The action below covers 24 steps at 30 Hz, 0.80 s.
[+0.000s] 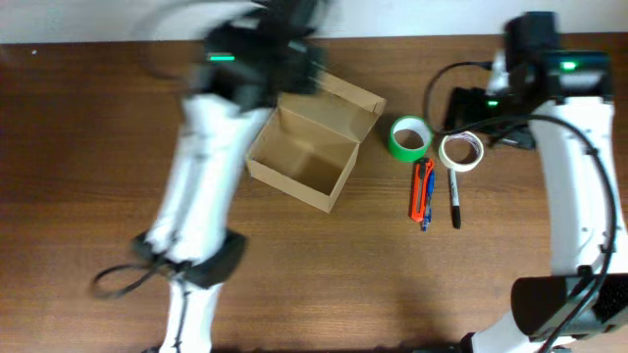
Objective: Pack container
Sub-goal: 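Push the cardboard box rightward toward the center with the left gripper, then grasp the green tape roll with the right gripper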
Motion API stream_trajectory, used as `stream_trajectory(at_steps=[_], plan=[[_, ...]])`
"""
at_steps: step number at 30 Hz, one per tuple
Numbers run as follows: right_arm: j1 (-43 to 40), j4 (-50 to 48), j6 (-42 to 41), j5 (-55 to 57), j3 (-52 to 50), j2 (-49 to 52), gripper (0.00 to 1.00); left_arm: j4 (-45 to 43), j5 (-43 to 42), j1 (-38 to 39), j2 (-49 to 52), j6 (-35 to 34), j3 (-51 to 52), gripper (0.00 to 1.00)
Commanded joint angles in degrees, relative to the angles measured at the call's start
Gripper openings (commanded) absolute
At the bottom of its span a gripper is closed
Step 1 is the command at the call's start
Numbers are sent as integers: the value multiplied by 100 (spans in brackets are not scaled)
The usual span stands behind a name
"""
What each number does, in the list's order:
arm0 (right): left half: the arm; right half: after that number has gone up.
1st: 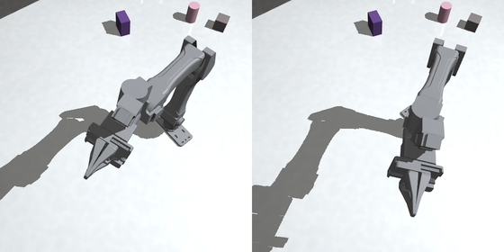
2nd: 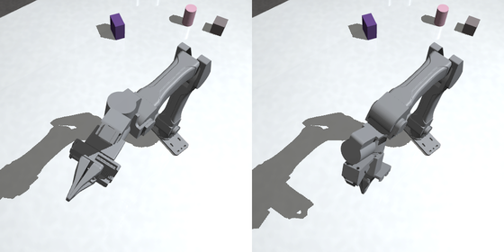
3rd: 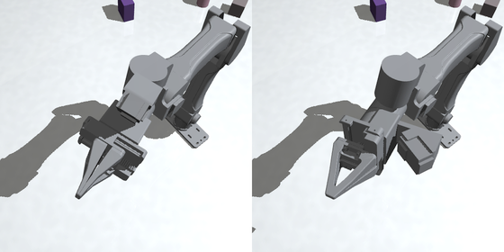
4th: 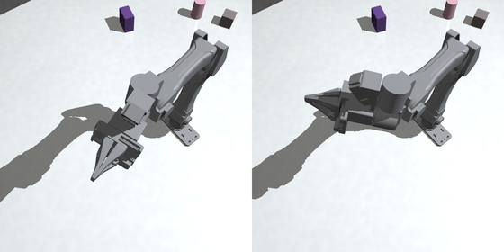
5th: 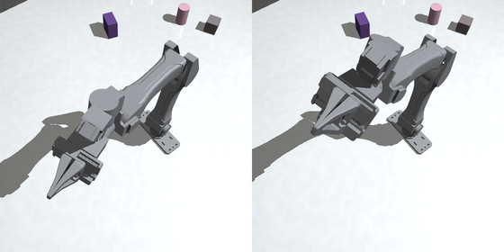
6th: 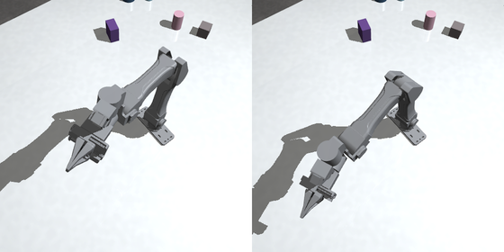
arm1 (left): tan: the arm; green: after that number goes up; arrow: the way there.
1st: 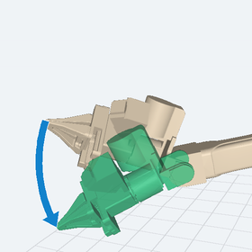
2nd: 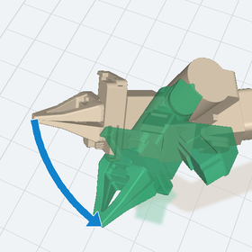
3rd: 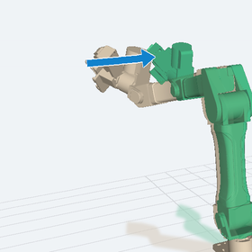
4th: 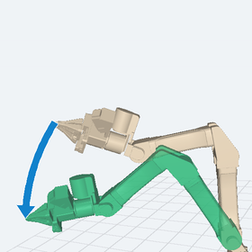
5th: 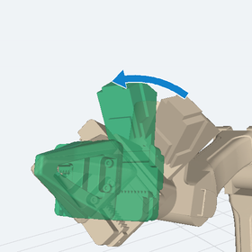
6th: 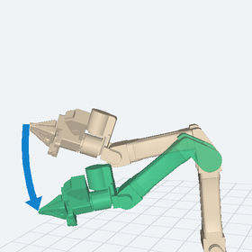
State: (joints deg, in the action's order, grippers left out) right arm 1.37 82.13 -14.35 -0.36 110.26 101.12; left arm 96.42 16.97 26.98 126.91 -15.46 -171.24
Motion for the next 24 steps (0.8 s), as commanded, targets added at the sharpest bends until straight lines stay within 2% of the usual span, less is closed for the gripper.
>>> stream_trajectory(at_steps=[1,4,6,10,11,14,15,24], plan=[[428,-232,-136,522,114,68,99,26,306,-1110,-654,118,-120,85],[533,-584,-400,643,114,258,100,26,-428,-2177,-765,345,-116,85],[525,-715,-509,636,114,507,95,26,-960,-2811,-763,455,42,86],[459,-739,-509,363,114,1215,93,26,-1064,-3630,-763,592,822,87],[431,-741,-579,345,114,1419,93,24,-1051,-3770,-763,664,1067,92],[378,-857,-636,101,120,1919,93,-22,-918,-4092,-763,767,1735,93],[354,-901,-654,33,120,2039,93,-68,-824,-4181,-763,765,1971,100],[295,-1088,-868,-354,118,2870,86,-402,-754,-4531,-763,765,3595,100]])
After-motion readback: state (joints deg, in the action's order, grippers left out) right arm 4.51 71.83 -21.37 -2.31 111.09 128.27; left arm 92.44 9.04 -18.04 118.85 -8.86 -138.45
